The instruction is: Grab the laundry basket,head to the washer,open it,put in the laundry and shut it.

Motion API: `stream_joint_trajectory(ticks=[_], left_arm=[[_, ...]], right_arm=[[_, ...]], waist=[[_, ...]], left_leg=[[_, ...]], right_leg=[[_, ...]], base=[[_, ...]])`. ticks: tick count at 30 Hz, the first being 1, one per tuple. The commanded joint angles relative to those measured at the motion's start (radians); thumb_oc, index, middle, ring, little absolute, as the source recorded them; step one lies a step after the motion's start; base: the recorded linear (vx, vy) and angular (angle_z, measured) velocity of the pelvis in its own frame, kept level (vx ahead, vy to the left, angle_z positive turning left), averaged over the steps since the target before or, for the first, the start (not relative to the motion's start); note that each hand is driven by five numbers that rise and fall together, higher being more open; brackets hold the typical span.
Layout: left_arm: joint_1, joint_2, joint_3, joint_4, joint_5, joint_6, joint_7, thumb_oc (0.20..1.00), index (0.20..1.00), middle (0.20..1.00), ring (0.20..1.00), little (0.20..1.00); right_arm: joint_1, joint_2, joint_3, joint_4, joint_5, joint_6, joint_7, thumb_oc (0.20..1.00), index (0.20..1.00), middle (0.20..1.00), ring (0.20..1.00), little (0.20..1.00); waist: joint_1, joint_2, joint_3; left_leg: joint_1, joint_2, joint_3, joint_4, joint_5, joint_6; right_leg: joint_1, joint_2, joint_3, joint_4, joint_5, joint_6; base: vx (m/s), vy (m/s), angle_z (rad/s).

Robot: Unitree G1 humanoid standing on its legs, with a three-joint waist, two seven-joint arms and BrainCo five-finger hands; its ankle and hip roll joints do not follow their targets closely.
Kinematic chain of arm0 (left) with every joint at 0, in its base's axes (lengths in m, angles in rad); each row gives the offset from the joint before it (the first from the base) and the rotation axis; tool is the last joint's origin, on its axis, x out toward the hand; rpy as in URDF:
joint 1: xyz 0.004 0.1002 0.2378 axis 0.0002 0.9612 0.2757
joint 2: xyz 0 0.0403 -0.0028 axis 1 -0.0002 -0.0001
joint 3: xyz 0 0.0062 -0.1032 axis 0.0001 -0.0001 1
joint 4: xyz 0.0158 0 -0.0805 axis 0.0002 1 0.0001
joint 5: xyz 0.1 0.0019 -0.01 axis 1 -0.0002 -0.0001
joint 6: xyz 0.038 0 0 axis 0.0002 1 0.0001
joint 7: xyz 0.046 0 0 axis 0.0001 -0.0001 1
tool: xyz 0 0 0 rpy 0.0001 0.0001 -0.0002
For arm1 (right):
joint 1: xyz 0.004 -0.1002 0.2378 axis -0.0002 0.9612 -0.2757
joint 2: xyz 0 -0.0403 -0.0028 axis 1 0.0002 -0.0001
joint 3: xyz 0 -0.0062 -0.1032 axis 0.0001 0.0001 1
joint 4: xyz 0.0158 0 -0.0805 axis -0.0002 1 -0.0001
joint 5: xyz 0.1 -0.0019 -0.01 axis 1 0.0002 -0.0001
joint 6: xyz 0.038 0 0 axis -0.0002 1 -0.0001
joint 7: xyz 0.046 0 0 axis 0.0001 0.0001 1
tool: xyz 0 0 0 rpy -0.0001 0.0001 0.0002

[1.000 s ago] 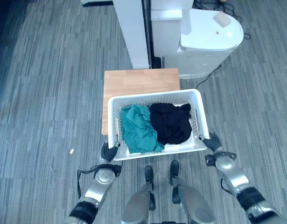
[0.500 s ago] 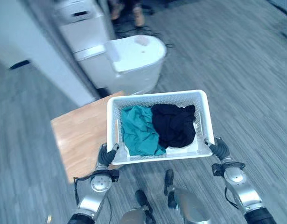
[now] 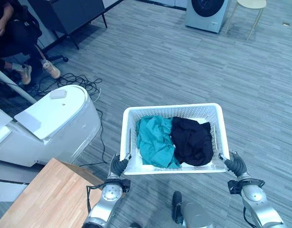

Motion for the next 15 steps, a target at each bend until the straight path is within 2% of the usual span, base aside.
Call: stream_joint_trajectory(ticks=[1, 2, 3, 5, 6, 7, 8, 11, 12, 14, 15], left_arm=[[0.039, 0.046, 0.029, -0.12, -0.103, -0.11, 0.008, 0.2, 0.2, 0.2, 0.2, 0.2], [0.043, 0.046, 0.033, -0.127, -0.101, -0.108, 0.011, 0.2, 0.2, 0.2, 0.2, 0.2], [0.045, 0.047, 0.043, -0.153, -0.097, -0.107, 0.021, 0.2, 0.2, 0.2, 0.2, 0.2], [0.043, 0.05, 0.049, -0.172, -0.094, -0.108, 0.024, 0.2, 0.2, 0.2, 0.2, 0.2], [0.052, 0.052, 0.056, -0.179, -0.092, -0.108, 0.02, 0.2, 0.2, 0.2, 0.2, 0.2], [0.051, 0.052, 0.056, -0.179, -0.092, -0.108, 0.02, 0.2, 0.2, 0.2, 0.2, 0.2], [0.055, 0.056, 0.052, -0.18, -0.089, -0.108, 0.025, 0.2, 0.2, 0.2, 0.2, 0.2], [0.055, 0.057, 0.047, -0.174, -0.091, -0.106, 0.023, 0.2, 0.2, 0.2, 0.2, 0.2], [0.053, 0.06, 0.044, -0.172, -0.095, -0.098, 0.023, 0.2, 0.2, 0.2, 0.2, 0.2], [0.047, 0.075, 0.045, -0.176, -0.093, -0.094, 0.029, 0.2, 0.2, 0.2, 0.2, 0.2], [0.047, 0.075, 0.045, -0.176, -0.093, -0.094, 0.029, 0.2, 0.2, 0.2, 0.2, 0.2]], right_arm=[[-0.095, 0.014, -0.009, -0.09, 0.069, -0.12, -0.001, 0.2, 0.2, 0.2, 0.2, 0.2], [-0.097, 0.018, -0.008, -0.088, 0.07, -0.12, -0.006, 0.2, 0.2, 0.2, 0.2, 0.2], [-0.103, 0.025, -0.006, -0.09, 0.066, -0.123, -0.02, 0.2, 0.2, 0.2, 0.2, 0.2], [-0.112, 0.028, -0.004, -0.089, 0.063, -0.122, -0.026, 0.2, 0.2, 0.2, 0.2, 0.2], [-0.11, 0.034, -0.004, -0.098, 0.059, -0.125, -0.018, 0.2, 0.2, 0.2, 0.2, 0.2], [-0.11, 0.034, -0.004, -0.098, 0.059, -0.125, -0.018, 0.2, 0.2, 0.2, 0.2, 0.2], [-0.114, 0.036, 0.002, -0.095, 0.054, -0.128, -0.02, 0.2, 0.2, 0.2, 0.2, 0.2], [-0.111, 0.039, 0.003, -0.096, 0.051, -0.126, -0.013, 0.2, 0.2, 0.2, 0.2, 0.2], [-0.115, 0.044, 0.009, -0.098, 0.043, -0.123, -0.005, 0.2, 0.2, 0.2, 0.2, 0.2], [-0.128, 0.046, 0.019, -0.096, 0.037, -0.124, -0.002, 0.2, 0.2, 0.2, 0.2, 0.2], [-0.129, 0.046, 0.019, -0.096, 0.037, -0.124, -0.002, 0.2, 0.2, 0.2, 0.2, 0.2]], waist=[[0.116, -0.051, -0.013], [0.131, -0.047, -0.01], [0.159, -0.039, 0.001], [0.178, -0.03, -0.002], [0.186, -0.025, -0.024], [0.189, -0.023, -0.024], [0.192, -0.038, -0.045], [0.196, -0.038, -0.061], [0.194, -0.042, -0.069], [0.187, -0.045, -0.054], [0.19, -0.042, -0.056]], left_leg=[[-0.219, -0.235, -0.457, 0.083, -0.117, 0.046], [-0.252, -0.248, -0.477, 0.049, -0.073, 0.039], [-0.307, -0.272, -0.504, -0.008, -0.004, 0.023], [-0.339, -0.276, -0.509, -0.031, 0.032, 0.015], [-0.281, -0.266, -0.505, -0.073, 0.018, 0.045], [-0.283, -0.263, -0.503, -0.075, 0.022, 0.044], [-0.273, -0.277, -0.516, -0.037, 0.0, 0.064], [-0.266, -0.272, -0.502, -0.029, -0.013, 0.072], [-0.222, -0.278, -0.483, -0.026, -0.046, 0.097], [-0.179, -0.277, -0.463, -0.026, -0.081, 0.12], [-0.182, -0.273, -0.461, -0.028, -0.077, 0.119]], right_leg=[[0.144, 0.074, 0.294, -0.157, -0.079, 0.098], [0.163, 0.087, 0.317, -0.162, -0.085, 0.096], [0.206, 0.117, 0.367, -0.165, -0.103, 0.088], [0.238, 0.139, 0.408, -0.167, -0.113, 0.086], [0.275, 0.14, 0.445, -0.158, -0.148, 0.095], [0.272, 0.143, 0.448, -0.159, -0.143, 0.094], [0.289, 0.117, 0.467, -0.129, -0.147, 0.108], [0.283, 0.109, 0.483, -0.105, -0.141, 0.117], [0.257, 0.082, 0.482, 0.012, -0.088, 0.154], [0.193, 0.067, 0.471, 0.175, 0.004, 0.219], [0.188, 0.071, 0.474, 0.174, 0.009, 0.219]], base=[[0.91, -0.339, -0.31], [0.88, -0.193, -1.97], [0.41, -0.067, -2.49], [0.45, 0.014, -1.8], [0.37, 0.073, -1.17], [0.53, 0.132, -1.53], [0.25, 0.059, -1.43], [0.3, 0.079, -1.42], [0.33, 0.077, -0.83], [0.27, 0.055, -0.13], [0.18, 0.032, -1.21]])
